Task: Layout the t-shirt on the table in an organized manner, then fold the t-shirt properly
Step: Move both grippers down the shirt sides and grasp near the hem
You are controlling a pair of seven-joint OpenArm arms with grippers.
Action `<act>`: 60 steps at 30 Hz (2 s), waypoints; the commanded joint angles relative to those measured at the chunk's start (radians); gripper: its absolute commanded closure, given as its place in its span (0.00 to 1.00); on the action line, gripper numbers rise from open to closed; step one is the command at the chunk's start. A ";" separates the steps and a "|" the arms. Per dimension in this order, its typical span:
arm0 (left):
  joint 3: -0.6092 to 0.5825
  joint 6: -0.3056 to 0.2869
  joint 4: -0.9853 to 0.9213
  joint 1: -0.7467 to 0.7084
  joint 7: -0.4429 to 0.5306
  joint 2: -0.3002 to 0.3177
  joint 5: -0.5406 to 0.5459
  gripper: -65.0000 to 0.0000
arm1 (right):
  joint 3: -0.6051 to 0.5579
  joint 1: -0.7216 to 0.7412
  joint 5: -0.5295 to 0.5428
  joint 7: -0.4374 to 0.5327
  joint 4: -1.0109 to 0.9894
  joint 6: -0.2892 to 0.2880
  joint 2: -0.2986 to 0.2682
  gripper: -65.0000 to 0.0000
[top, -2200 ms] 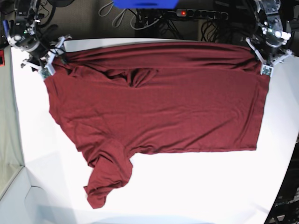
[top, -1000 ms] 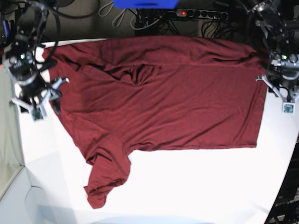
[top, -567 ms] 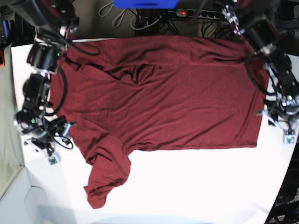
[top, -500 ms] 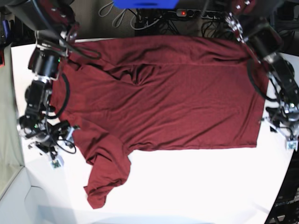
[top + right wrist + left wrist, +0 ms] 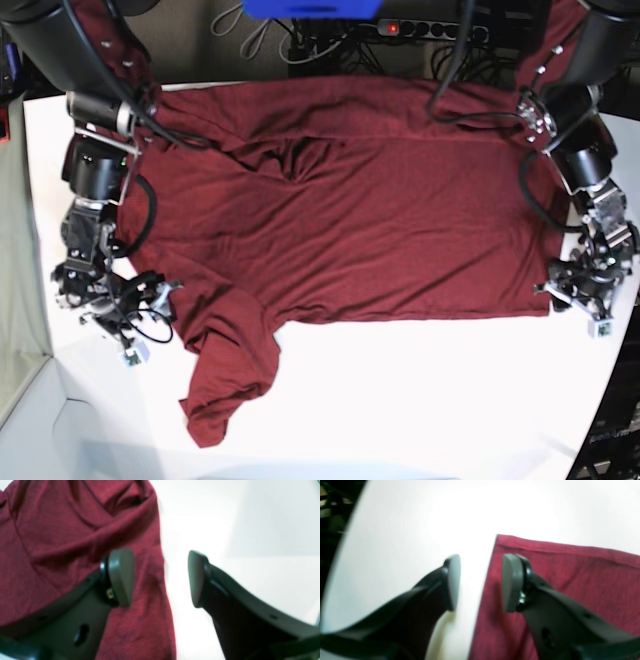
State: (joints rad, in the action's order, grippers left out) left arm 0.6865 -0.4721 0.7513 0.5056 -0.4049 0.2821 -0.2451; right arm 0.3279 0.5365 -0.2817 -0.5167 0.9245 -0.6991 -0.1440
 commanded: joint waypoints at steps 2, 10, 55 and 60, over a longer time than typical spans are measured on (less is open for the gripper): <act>-0.001 0.009 -0.045 0.046 0.060 0.019 0.007 0.60 | 0.001 0.029 0.011 0.025 0.020 0.001 -0.010 0.47; -0.072 0.123 -0.206 0.049 0.188 0.035 0.011 0.46 | 0.001 0.027 0.011 0.025 0.017 0.001 -0.010 0.47; -0.143 0.118 -0.243 0.041 0.272 0.004 0.148 1.00 | 0.001 0.001 0.068 0.174 -0.078 0.001 -0.050 1.00; -0.149 0.117 -0.072 -0.014 0.166 0.003 0.261 1.00 | 0.000 -0.040 0.131 0.074 0.084 0.001 -0.069 1.00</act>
State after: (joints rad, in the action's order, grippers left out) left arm 0.5369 -0.3576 0.6586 0.4507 -0.2787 0.2653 0.0006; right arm 0.3271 0.4698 -0.1719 -0.4679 0.9943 -0.6987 -0.2039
